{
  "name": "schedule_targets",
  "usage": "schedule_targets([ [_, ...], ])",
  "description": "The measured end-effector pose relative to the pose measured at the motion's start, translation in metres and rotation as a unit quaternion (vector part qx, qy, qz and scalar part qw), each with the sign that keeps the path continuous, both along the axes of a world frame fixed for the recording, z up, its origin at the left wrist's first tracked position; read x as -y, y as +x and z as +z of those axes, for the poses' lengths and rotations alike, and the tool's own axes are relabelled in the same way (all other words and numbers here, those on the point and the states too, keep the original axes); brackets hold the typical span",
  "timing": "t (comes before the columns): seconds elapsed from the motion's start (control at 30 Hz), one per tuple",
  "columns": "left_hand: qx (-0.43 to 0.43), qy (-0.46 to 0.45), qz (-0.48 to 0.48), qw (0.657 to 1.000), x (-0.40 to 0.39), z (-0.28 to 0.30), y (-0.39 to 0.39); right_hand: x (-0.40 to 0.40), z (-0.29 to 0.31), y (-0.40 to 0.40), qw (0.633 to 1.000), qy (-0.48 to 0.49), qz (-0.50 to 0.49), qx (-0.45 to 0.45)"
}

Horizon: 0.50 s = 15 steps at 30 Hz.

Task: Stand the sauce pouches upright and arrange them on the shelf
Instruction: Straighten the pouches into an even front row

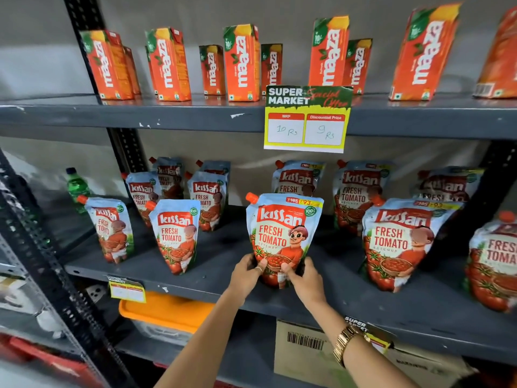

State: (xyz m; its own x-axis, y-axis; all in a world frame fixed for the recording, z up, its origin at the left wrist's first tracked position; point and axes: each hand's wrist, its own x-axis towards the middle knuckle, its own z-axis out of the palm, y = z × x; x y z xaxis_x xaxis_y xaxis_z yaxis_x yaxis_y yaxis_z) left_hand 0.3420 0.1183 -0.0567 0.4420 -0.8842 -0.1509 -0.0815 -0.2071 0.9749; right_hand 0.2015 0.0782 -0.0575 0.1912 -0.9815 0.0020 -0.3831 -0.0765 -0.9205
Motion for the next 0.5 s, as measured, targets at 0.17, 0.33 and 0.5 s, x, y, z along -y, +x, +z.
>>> schedule_targets([
  [0.17, 0.033, -0.006, 0.04, 0.999, -0.004, 0.002, -0.012, 0.0, 0.005, -0.008, 0.999, 0.03, -0.005, 0.031],
  [0.33, 0.109, -0.101, 0.196, 0.969, -0.021, 0.003, -0.039, 0.003, 0.002, -0.039, 0.991, -0.013, -0.084, 0.1],
  [0.5, 0.155, -0.152, 0.149, 0.965, -0.021, 0.019, -0.078, 0.006, 0.0, -0.081, 0.951, -0.138, -0.244, 0.132],
])
